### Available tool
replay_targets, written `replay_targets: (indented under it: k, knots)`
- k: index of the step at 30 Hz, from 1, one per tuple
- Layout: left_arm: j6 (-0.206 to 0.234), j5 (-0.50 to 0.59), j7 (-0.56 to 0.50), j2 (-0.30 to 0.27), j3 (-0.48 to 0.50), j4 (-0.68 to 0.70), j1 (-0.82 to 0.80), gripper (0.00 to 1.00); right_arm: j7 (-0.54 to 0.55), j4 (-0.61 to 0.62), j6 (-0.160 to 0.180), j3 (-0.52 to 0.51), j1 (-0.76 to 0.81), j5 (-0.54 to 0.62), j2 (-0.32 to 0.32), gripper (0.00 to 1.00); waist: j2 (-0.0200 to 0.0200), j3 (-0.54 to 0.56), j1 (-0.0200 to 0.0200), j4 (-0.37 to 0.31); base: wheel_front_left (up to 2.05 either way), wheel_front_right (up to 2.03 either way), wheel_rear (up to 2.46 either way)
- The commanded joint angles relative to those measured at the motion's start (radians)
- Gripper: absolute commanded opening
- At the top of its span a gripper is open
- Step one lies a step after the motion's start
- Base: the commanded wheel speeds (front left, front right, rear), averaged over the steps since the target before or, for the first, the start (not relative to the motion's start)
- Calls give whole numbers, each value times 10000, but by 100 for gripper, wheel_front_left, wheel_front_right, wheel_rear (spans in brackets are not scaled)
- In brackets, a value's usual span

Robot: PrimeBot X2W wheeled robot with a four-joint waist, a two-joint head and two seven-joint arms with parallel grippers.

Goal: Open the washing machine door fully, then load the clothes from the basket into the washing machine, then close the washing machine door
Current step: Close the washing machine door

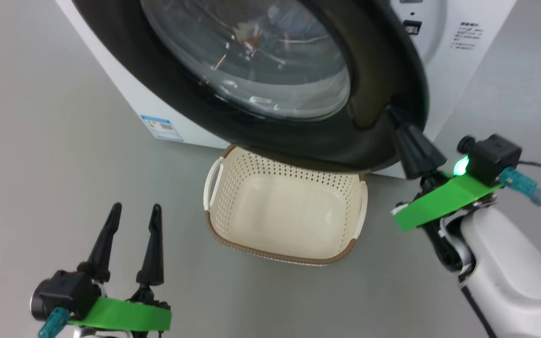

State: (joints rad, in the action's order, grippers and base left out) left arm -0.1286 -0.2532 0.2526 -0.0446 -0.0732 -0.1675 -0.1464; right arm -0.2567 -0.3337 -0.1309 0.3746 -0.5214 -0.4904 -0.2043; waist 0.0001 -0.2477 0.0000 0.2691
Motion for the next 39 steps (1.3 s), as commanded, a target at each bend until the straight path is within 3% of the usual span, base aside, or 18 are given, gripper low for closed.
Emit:
replay_targets:
  k: [1,24,39]
  knots:
    - [-21,-48,91,-130,257,348,-352,100,-51,207,2,-115,-355,173,-58,0,-1,-268,0,199,0,0,0]
    - [-21,-365,91,-58,-206,785,-1164,100,-51,-214,2,-1960,-2355,394,-571,0,-1,-1456,0,971,0,0,0]
    - [-21,-225,92,-57,-7,546,-1014,100,-51,-85,2,-1631,-1719,450,-428,0,-1,-1162,0,814,0,0,0]
